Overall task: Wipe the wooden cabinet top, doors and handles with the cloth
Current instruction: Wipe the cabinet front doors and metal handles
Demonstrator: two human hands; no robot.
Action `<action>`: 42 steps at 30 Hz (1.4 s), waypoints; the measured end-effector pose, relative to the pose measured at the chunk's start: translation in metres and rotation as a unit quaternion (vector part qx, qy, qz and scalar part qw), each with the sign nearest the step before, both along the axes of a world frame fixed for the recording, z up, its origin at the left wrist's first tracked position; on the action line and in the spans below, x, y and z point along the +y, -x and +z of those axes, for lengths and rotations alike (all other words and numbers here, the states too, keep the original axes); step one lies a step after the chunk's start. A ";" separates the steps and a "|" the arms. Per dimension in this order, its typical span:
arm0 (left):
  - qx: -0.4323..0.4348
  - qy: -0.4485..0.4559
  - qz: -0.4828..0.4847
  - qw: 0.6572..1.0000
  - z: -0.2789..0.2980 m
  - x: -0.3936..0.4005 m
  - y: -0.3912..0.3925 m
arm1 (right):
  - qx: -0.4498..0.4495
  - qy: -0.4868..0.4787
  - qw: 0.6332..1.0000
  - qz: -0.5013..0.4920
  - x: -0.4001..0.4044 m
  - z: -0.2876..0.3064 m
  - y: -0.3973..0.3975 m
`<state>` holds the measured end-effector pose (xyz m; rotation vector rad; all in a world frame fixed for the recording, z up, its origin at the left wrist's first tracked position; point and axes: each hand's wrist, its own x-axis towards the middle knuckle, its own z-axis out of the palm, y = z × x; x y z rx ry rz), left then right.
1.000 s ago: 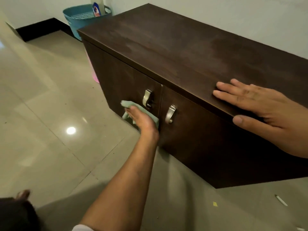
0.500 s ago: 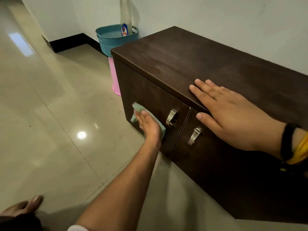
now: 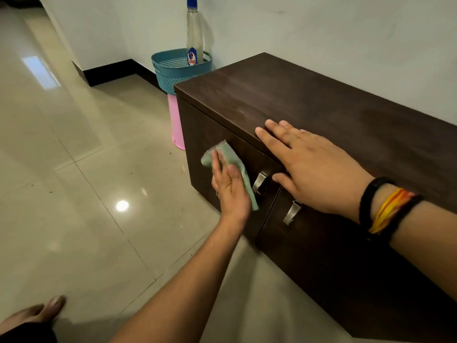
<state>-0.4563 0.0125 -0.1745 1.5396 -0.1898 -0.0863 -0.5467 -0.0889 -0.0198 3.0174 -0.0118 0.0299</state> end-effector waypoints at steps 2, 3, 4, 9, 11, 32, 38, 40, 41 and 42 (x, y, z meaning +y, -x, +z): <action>-0.033 0.022 0.017 0.999 0.021 0.003 -0.019 | -0.006 0.016 1.000 -0.003 0.004 0.001 0.002; -0.062 0.018 0.018 0.998 0.028 0.006 -0.025 | -0.009 0.024 1.000 -0.010 0.007 0.002 0.003; -0.090 0.005 0.012 0.996 0.030 0.010 -0.027 | -0.013 0.033 0.999 -0.020 0.009 0.002 0.004; -0.214 -0.058 -0.039 0.974 0.006 0.022 0.024 | -0.029 0.070 0.992 -0.096 0.028 0.002 0.000; -0.238 -0.051 -0.001 0.970 0.001 0.018 0.032 | -0.033 0.091 0.990 -0.107 0.033 0.001 -0.005; -0.180 -0.077 0.052 0.979 0.017 -0.002 0.036 | -0.022 0.044 0.991 -0.122 0.032 0.002 -0.007; -0.154 -0.038 0.087 0.983 0.009 0.001 0.048 | -0.023 0.056 0.992 -0.114 0.031 0.001 -0.007; -0.194 -0.032 0.060 0.979 -0.009 0.008 0.050 | -0.021 0.058 0.992 -0.114 0.030 0.000 -0.007; -0.200 -0.034 0.050 0.978 -0.018 0.011 0.051 | -0.021 0.057 0.992 -0.113 0.030 0.000 -0.007; -0.194 -0.034 0.046 0.979 -0.023 0.013 0.051 | -0.023 0.057 0.992 -0.111 0.029 0.000 -0.006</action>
